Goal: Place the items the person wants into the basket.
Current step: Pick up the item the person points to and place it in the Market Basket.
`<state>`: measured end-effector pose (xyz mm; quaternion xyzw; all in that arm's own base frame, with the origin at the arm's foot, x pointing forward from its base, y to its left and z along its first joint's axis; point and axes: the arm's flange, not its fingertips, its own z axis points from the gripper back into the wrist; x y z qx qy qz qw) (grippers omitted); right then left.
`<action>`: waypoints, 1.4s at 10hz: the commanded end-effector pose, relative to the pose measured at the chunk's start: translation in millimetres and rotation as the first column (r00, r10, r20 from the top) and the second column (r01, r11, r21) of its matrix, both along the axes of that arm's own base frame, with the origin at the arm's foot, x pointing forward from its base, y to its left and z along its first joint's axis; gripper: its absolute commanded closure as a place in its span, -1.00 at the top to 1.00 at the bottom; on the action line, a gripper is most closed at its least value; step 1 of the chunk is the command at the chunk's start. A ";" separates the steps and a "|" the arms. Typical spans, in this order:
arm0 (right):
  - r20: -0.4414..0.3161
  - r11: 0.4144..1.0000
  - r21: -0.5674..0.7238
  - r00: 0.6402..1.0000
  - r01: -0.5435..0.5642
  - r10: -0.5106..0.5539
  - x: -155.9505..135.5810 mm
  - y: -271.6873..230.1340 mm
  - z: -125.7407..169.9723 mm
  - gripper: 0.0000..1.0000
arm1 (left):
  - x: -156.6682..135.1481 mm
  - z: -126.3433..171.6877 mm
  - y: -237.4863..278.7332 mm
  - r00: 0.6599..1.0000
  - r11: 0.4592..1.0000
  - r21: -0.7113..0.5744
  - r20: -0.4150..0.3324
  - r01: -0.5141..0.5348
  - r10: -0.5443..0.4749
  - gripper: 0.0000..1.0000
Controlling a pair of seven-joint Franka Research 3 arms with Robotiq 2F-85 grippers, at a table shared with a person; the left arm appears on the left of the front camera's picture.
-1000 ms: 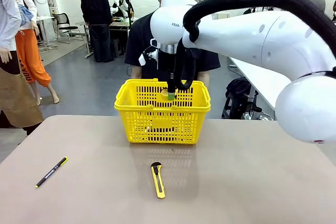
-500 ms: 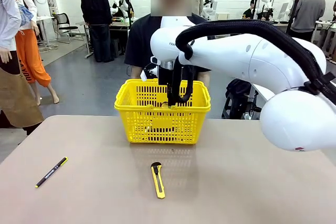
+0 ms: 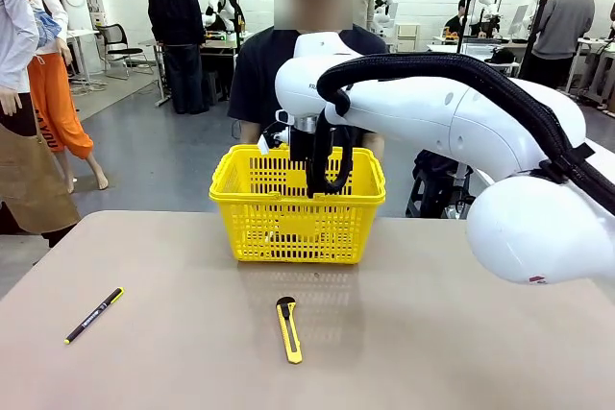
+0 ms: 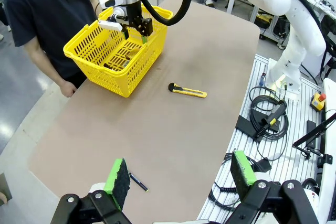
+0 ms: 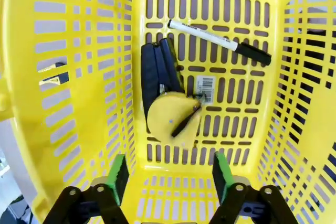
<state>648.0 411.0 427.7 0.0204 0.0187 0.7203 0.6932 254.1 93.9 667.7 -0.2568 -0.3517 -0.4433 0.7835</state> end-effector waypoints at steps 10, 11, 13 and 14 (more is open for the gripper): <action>0.059 0.976 0.026 0.974 0.218 -0.220 -88.4 -63.0 112.5 1.00 | 0.2 -0.4 -0.9 1.000 1.000 0.004 0.004 -0.003 0.003 1.00; 0.057 0.959 0.061 0.959 0.276 -0.279 -126.2 -93.3 130.5 1.00 | 0.2 -0.4 -0.9 1.000 1.000 0.004 0.004 -0.003 0.003 1.00; 0.061 0.901 0.092 0.900 0.425 -0.431 -195.3 -148.5 144.8 1.00 | 0.2 -0.4 -0.9 1.000 1.000 0.004 0.004 -0.003 0.003 1.00; 0.031 0.858 0.091 0.860 0.505 -0.509 -223.6 -174.8 137.9 1.00 | 0.2 -0.4 -0.9 1.000 1.000 0.004 0.004 -0.003 0.003 1.00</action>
